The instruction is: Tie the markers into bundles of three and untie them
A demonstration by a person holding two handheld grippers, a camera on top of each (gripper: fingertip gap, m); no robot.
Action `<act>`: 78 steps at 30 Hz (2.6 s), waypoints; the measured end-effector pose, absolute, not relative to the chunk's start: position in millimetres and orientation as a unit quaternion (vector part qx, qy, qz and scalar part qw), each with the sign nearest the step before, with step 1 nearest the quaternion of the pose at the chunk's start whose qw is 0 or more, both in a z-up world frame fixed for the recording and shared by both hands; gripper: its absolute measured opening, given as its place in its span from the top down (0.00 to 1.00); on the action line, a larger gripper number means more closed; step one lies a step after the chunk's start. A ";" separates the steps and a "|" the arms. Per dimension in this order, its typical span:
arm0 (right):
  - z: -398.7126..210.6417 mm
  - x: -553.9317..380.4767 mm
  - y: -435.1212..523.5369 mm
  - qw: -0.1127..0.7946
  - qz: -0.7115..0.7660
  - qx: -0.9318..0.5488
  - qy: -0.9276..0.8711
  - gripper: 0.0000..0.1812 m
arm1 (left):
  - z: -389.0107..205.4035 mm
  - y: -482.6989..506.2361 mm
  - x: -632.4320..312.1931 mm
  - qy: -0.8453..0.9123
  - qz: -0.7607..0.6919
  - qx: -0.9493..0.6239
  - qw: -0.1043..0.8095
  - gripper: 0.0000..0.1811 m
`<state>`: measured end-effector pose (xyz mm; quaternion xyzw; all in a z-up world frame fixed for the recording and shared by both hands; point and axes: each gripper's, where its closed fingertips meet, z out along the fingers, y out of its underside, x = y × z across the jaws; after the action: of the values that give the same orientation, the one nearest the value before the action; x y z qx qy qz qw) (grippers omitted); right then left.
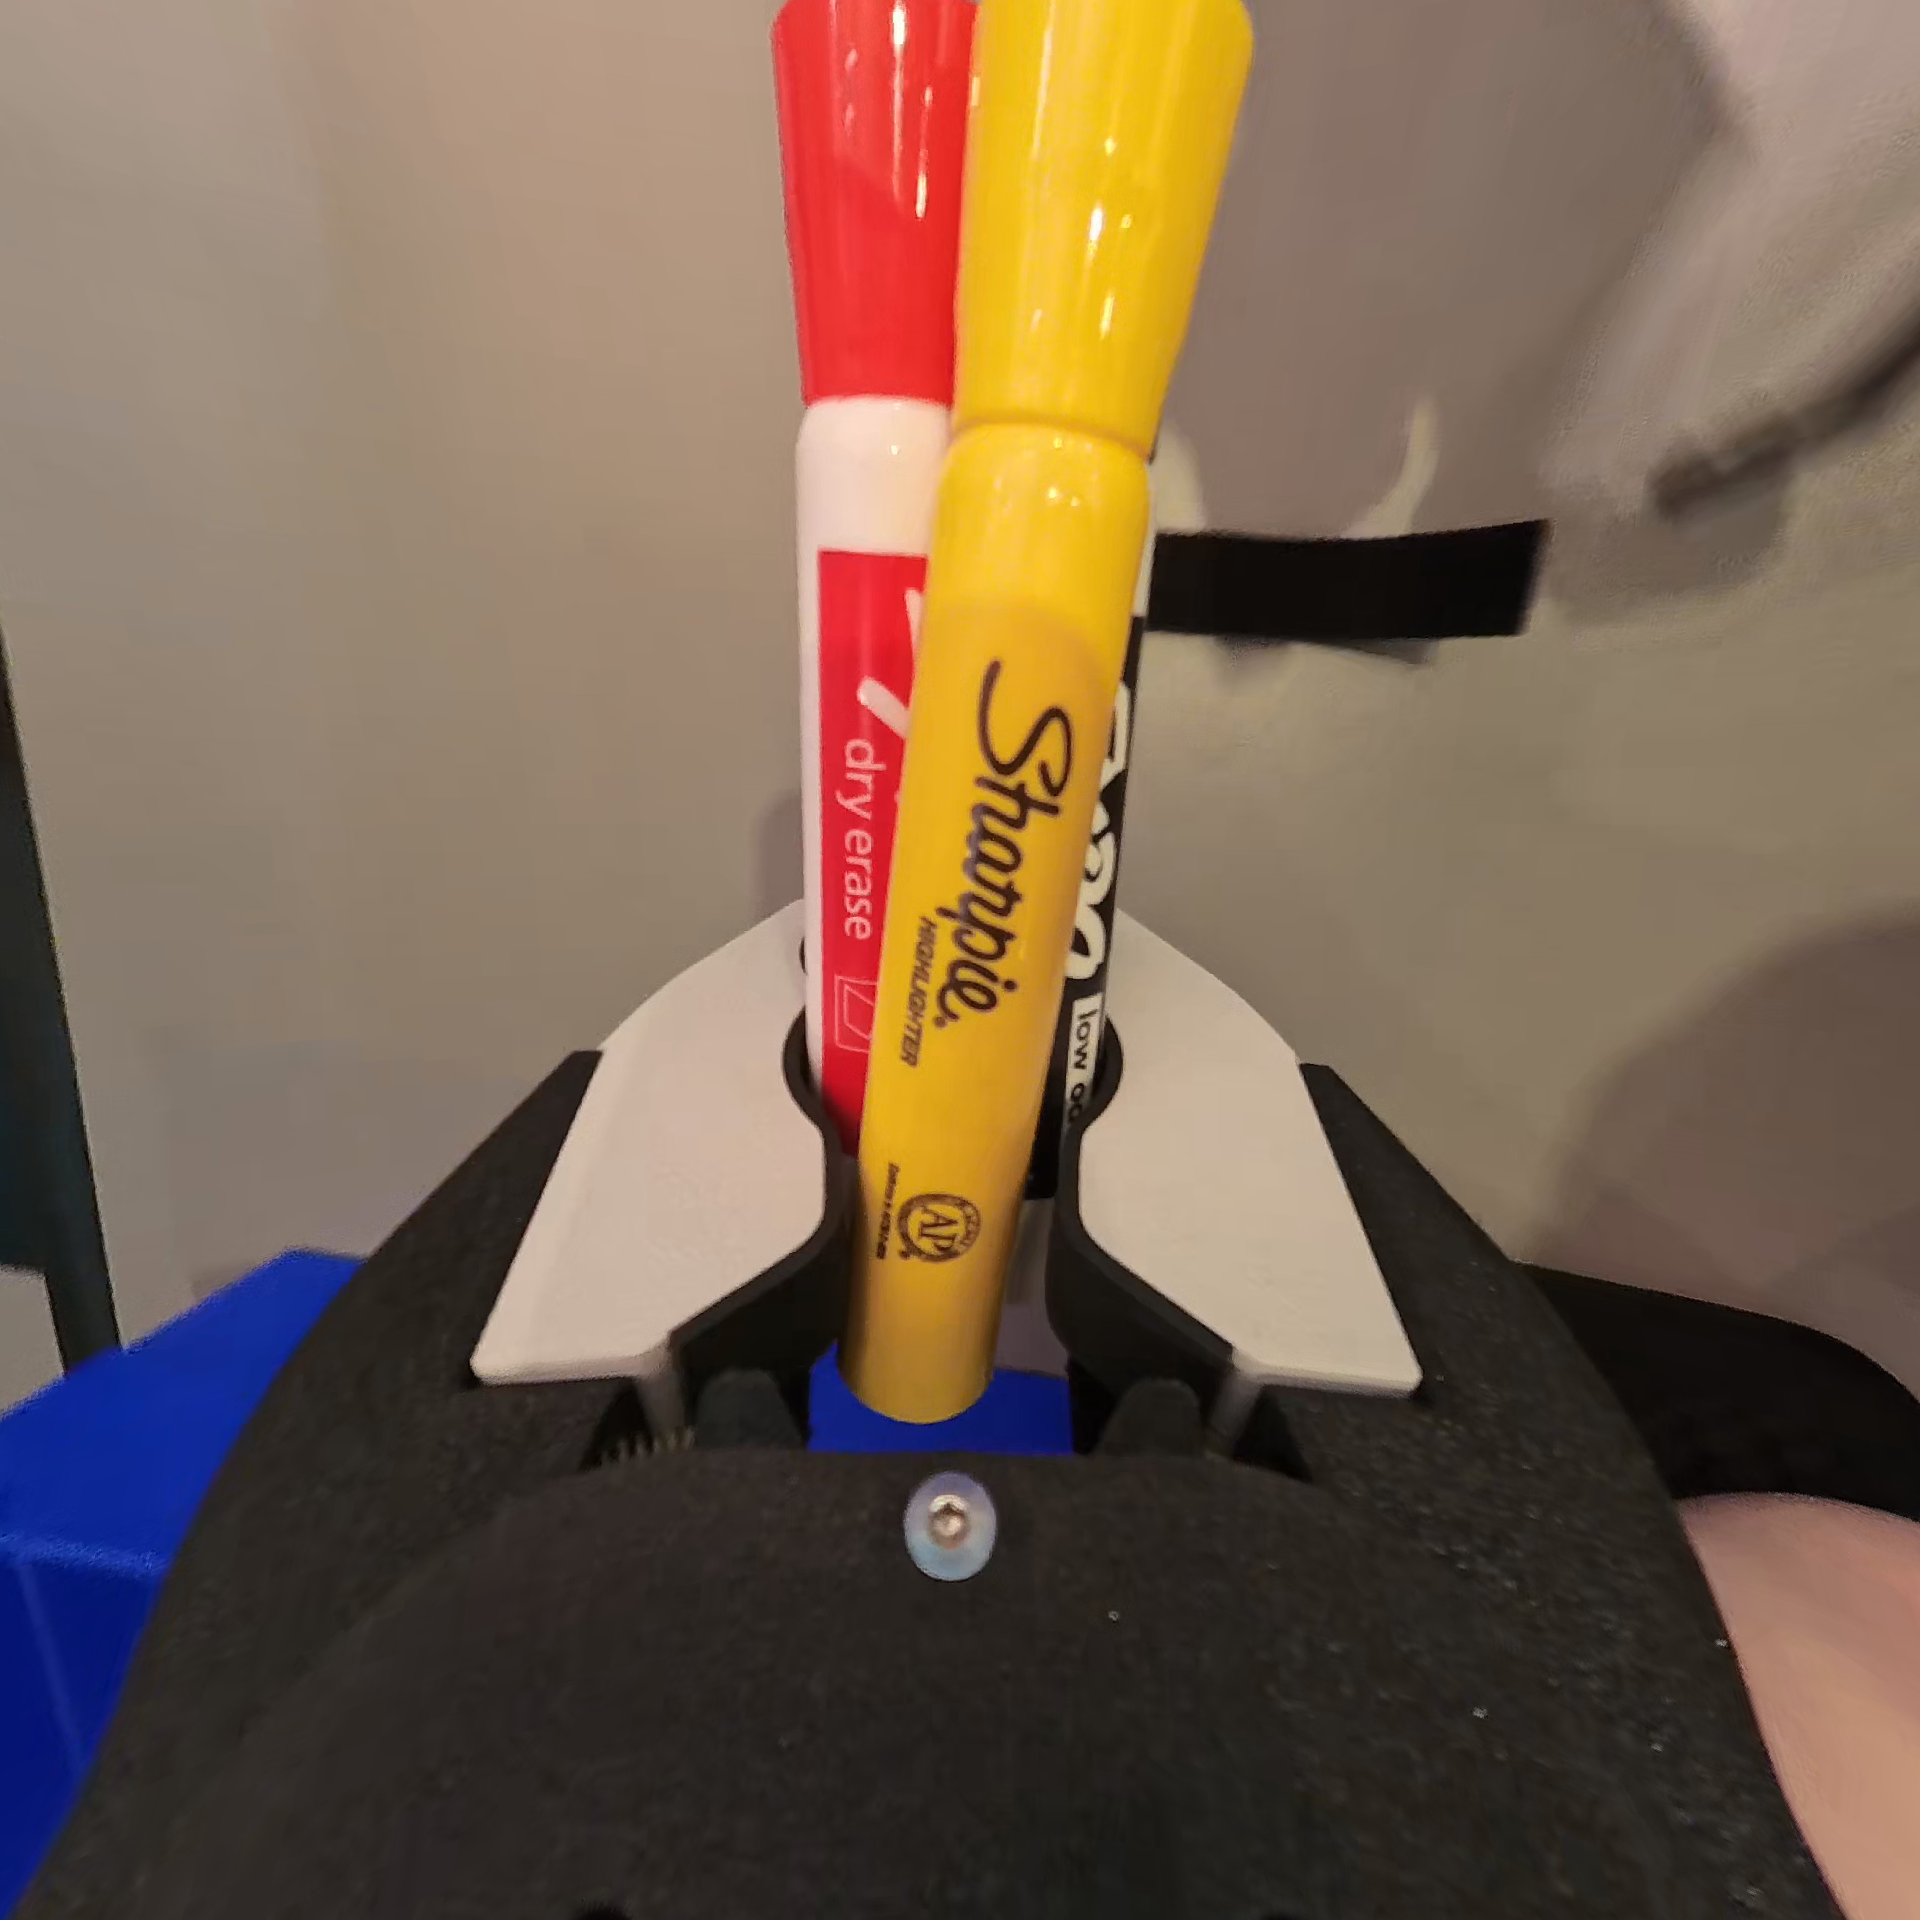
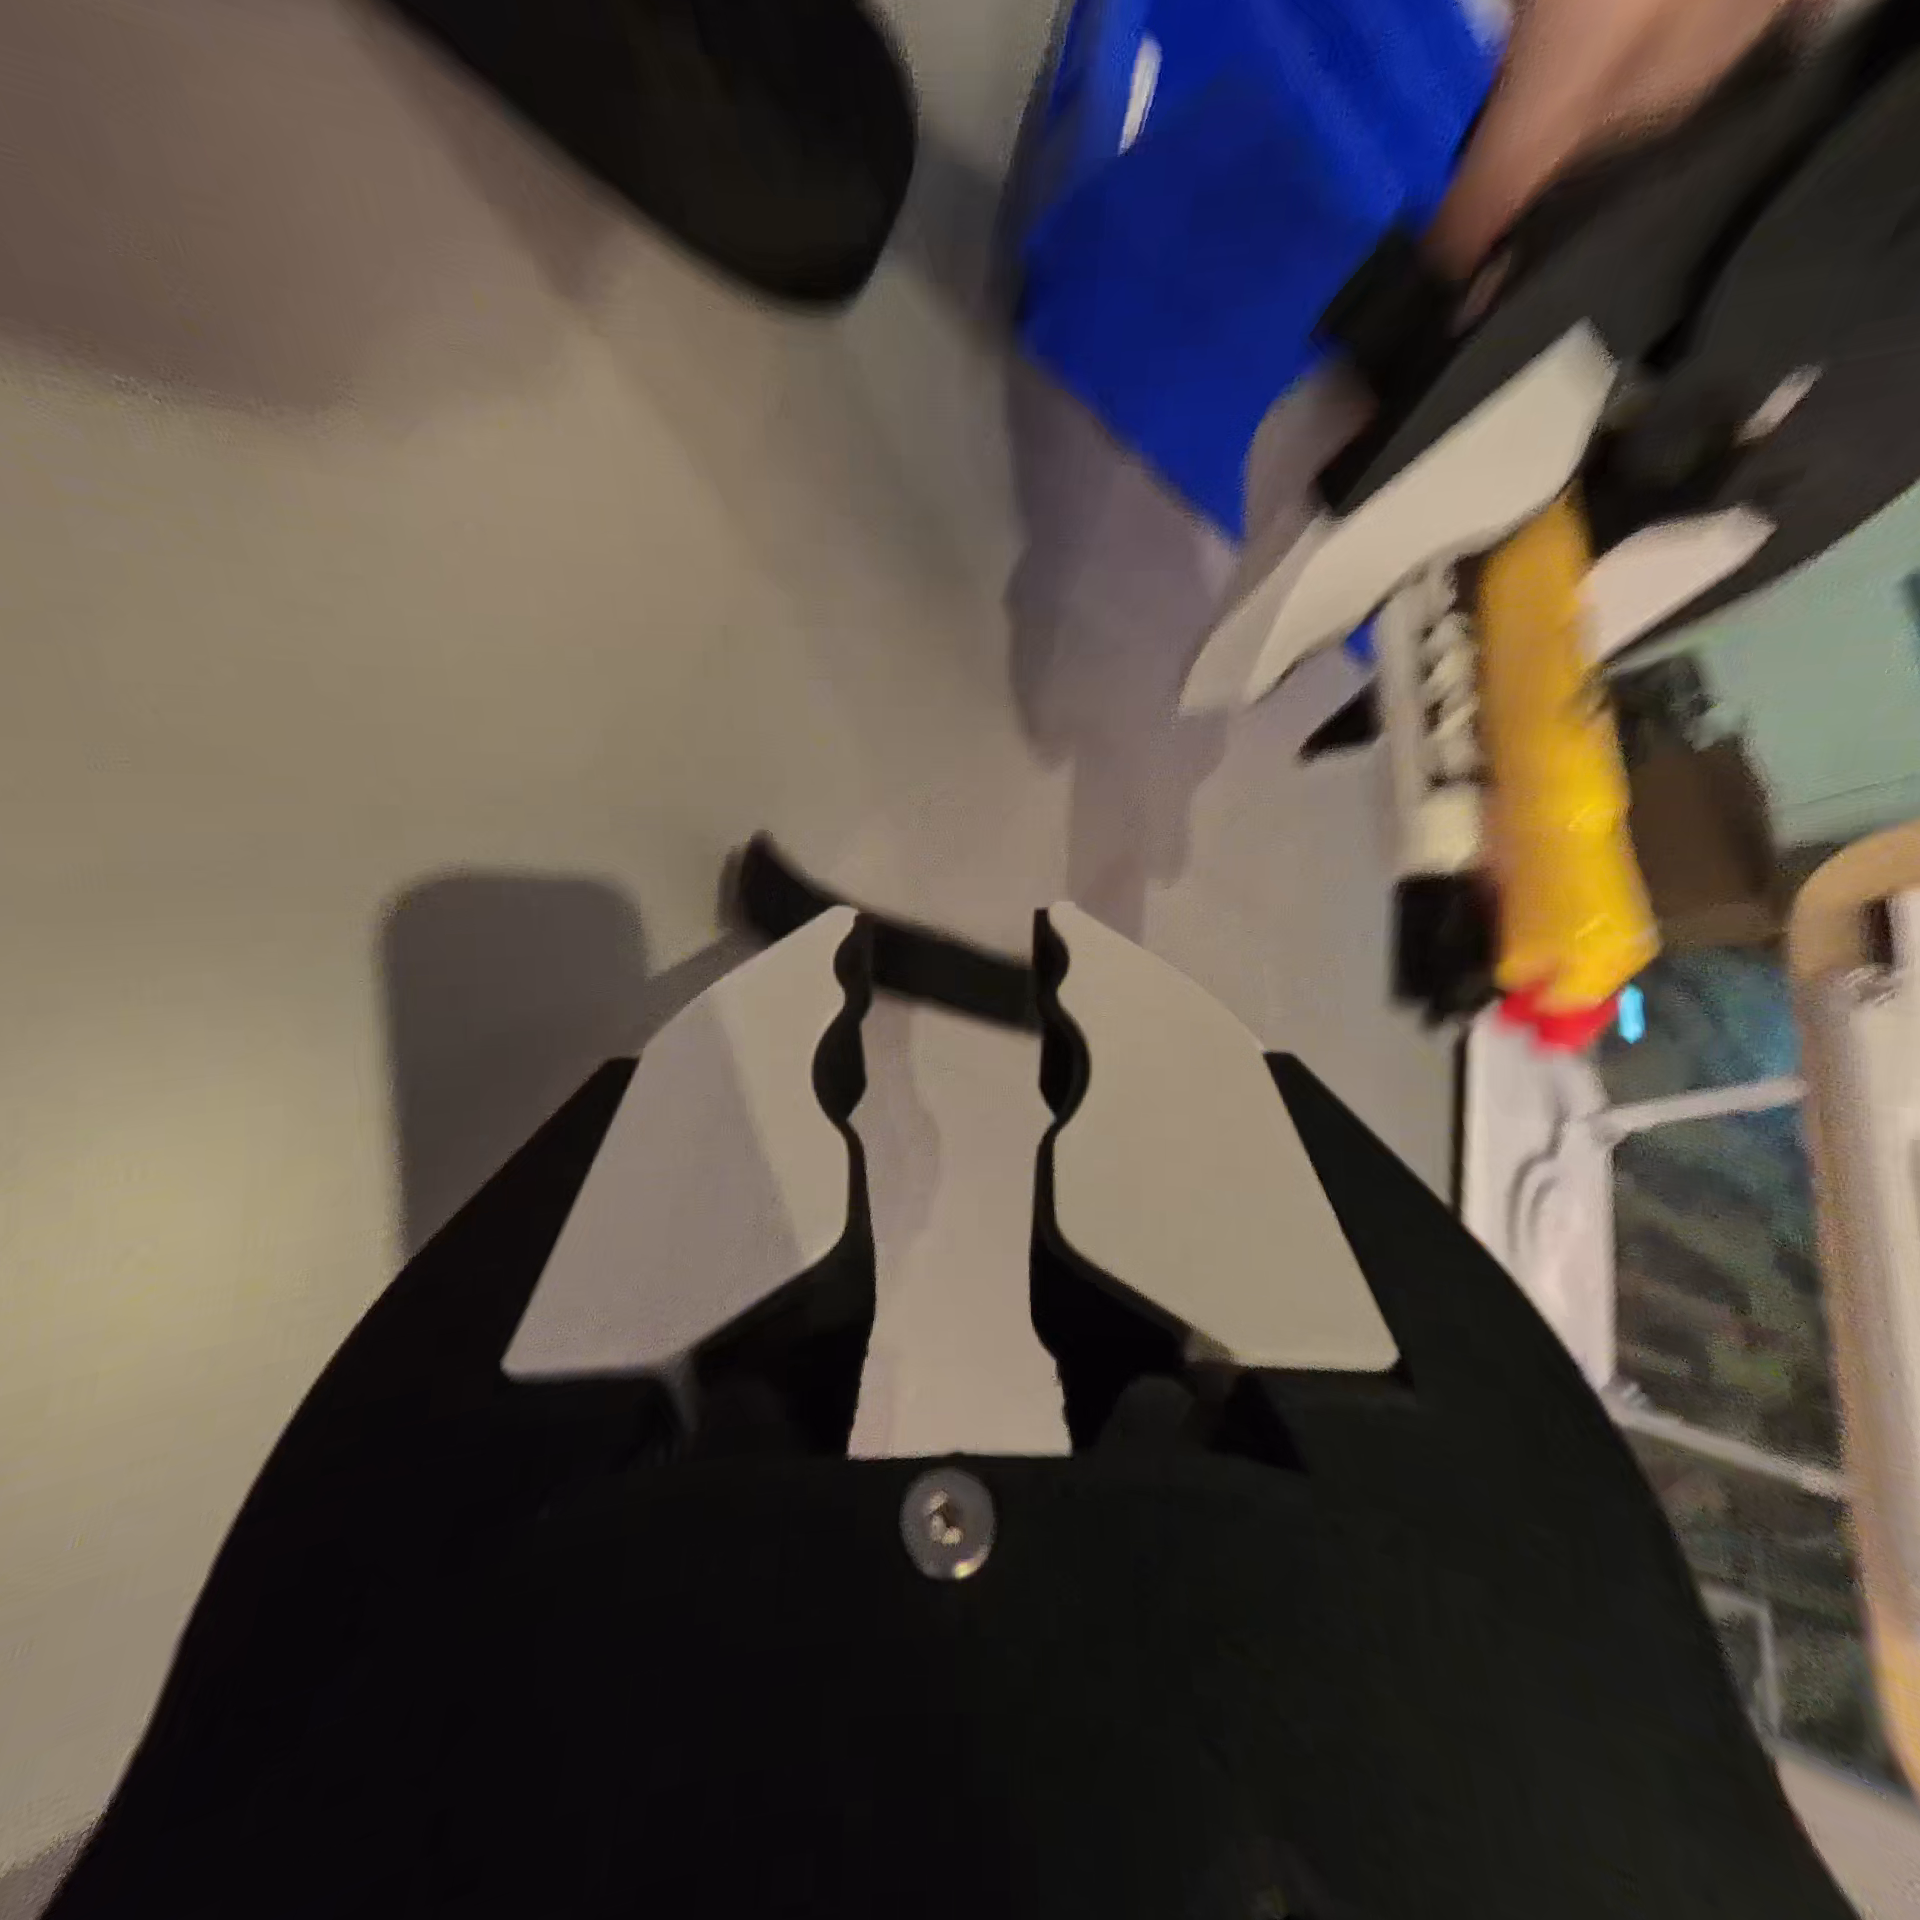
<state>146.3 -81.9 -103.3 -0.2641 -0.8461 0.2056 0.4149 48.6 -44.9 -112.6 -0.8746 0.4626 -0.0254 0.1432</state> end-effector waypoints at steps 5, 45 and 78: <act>-139.5 154.3 -85.5 0.359 0.271 -0.312 -0.837 0.74 | -110.6 -45.0 40.5 0.452 -0.027 -0.880 0.146 0.76; -52.7 86.0 -11.0 -0.100 0.701 -0.578 -0.406 0.98 | -134.5 -66.7 115.6 0.564 -0.160 -0.801 0.119 0.77; -25.8 85.8 12.6 0.094 0.685 -0.561 -0.455 0.70 | -105.2 -68.8 110.8 0.553 -0.172 -0.798 0.166 0.77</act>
<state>85.8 12.6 -25.8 -0.5611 -0.4547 0.6852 0.0942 110.8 -68.8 -105.2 -0.7985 0.5527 -0.1720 0.1655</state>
